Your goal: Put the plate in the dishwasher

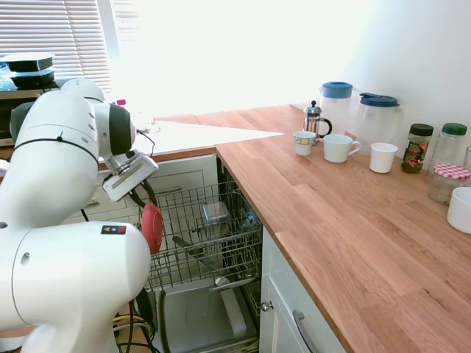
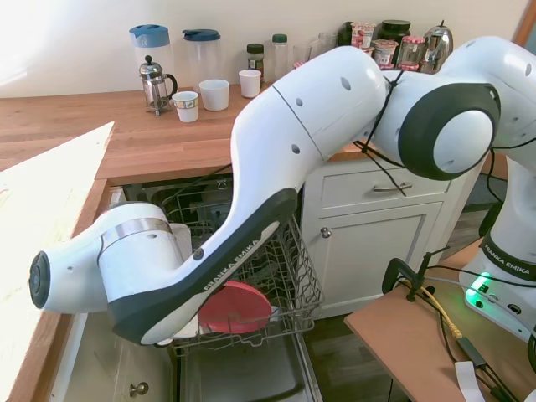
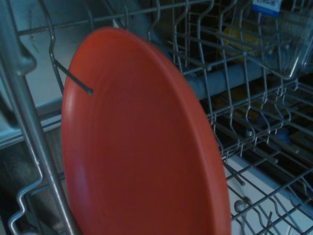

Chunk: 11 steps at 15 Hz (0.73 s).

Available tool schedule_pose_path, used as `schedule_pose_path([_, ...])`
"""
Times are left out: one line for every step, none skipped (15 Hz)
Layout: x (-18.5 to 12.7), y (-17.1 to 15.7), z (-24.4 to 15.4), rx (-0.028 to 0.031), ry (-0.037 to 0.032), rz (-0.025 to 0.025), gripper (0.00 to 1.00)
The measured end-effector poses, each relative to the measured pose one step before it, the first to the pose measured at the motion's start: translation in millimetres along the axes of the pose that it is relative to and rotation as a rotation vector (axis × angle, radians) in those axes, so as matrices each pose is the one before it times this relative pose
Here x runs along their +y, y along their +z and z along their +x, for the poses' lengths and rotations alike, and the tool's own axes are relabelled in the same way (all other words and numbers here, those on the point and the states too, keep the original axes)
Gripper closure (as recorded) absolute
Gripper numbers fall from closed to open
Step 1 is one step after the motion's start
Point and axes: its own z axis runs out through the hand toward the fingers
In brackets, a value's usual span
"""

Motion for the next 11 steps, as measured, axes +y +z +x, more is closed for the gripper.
schedule_pose_path([5.33, -8.0, -0.22, -0.03612, -0.01369, 0.00633, 0.0])
schedule_pose_path([6.3, -8.9, -0.64, -0.03417, -0.01198, 0.00523, 0.0])
schedule_pose_path([6.95, -9.05, 0.11, -0.0307, -0.00838, 0.00722, 0.0])
schedule_pose_path([7.67, -8.92, 1.67, -0.02807, -0.0056, 0.00951, 0.0])
schedule_pose_path([8.7, -9.23, 2.42, -0.02493, -0.00234, 0.00989, 0.0])
schedule_pose_path([12.26, -10.82, 4.51, -0.02378, 0.00213, 0.01002, 0.0])
schedule_pose_path([17.16, -12.93, 7.78, -0.02326, 0.00697, 0.01311, 0.0])
schedule_pose_path([20.54, -11.7, 11.78, -0.01962, 0.01502, 0.01044, 0.0])
schedule_pose_path([23.63, -8.29, 17.06, -0.02037, 0.0248, 0.00487, 0.0])
schedule_pose_path([25.95, -4.22, 22.51, -0.0251, 0.026, 0.00284, 0.0])
schedule_pose_path([26.82, -1.06, 24.83, -0.03379, 0.02058, 0.00584, 0.0])
